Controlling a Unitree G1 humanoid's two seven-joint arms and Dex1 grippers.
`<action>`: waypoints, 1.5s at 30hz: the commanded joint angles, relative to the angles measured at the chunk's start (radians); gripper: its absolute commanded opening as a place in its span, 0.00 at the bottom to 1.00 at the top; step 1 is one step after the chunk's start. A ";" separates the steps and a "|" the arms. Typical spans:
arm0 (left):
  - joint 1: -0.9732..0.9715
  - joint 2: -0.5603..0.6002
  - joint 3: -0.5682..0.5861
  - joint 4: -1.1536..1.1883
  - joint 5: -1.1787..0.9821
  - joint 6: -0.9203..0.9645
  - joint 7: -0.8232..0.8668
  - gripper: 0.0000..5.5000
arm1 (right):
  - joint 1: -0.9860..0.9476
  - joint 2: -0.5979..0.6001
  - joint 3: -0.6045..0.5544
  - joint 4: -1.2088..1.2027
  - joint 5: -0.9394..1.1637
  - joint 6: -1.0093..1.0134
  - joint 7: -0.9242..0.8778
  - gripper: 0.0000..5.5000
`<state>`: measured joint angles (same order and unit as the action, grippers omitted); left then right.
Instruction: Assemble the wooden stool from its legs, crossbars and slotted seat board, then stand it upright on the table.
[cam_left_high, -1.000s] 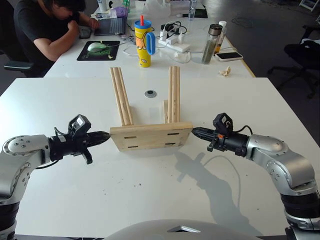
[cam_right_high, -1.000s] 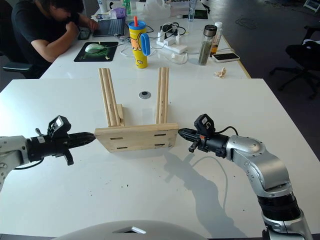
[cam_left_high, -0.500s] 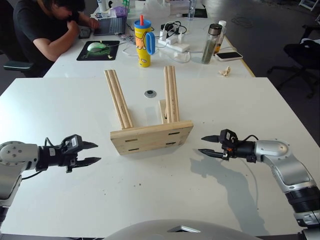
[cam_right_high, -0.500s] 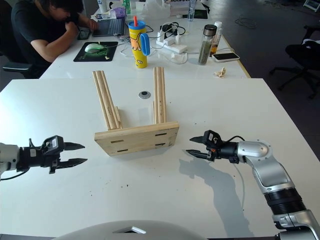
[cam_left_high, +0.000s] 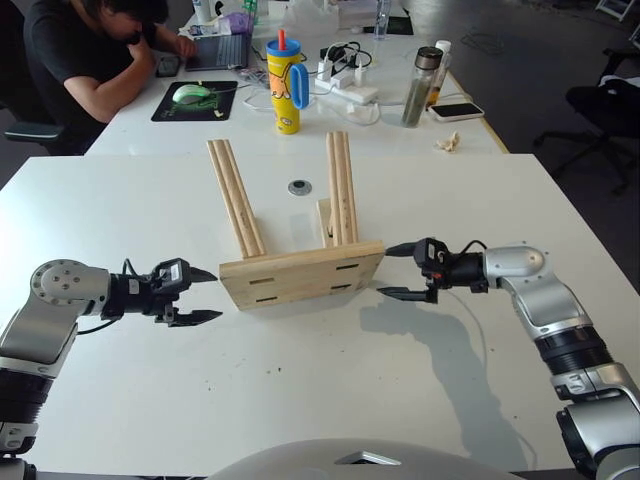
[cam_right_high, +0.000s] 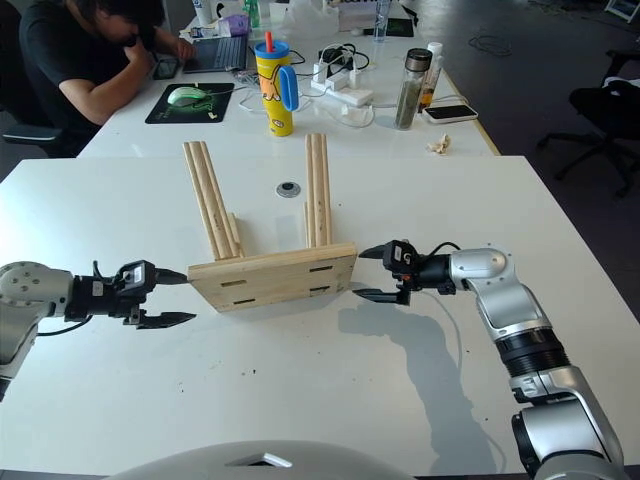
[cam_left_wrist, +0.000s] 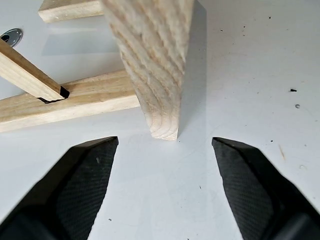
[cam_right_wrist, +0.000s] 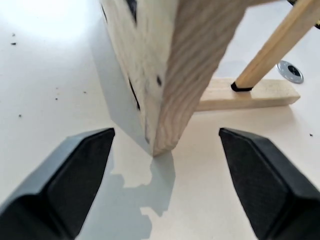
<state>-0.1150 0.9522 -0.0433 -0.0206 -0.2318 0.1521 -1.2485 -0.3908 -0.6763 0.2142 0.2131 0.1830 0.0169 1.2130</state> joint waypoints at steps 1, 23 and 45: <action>-0.069 -0.032 -0.017 0.022 0.013 -0.022 0.011 0.64 | -0.061 0.032 0.012 0.052 -0.021 -0.022 0.010 0.70; -0.192 -0.079 -0.003 -0.009 -0.189 0.180 -0.165 0.24 | -0.105 0.096 -0.003 -0.060 0.124 0.181 0.153 0.30; -0.967 0.016 -0.388 0.785 -0.568 1.101 -0.366 0.24 | -0.859 0.017 0.167 0.582 0.551 1.514 0.400 0.28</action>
<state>-1.0040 1.0326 -0.3210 0.6112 -0.8816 1.3153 -1.6163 -1.1753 -0.7661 0.3278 0.6589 0.7163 1.5564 1.5540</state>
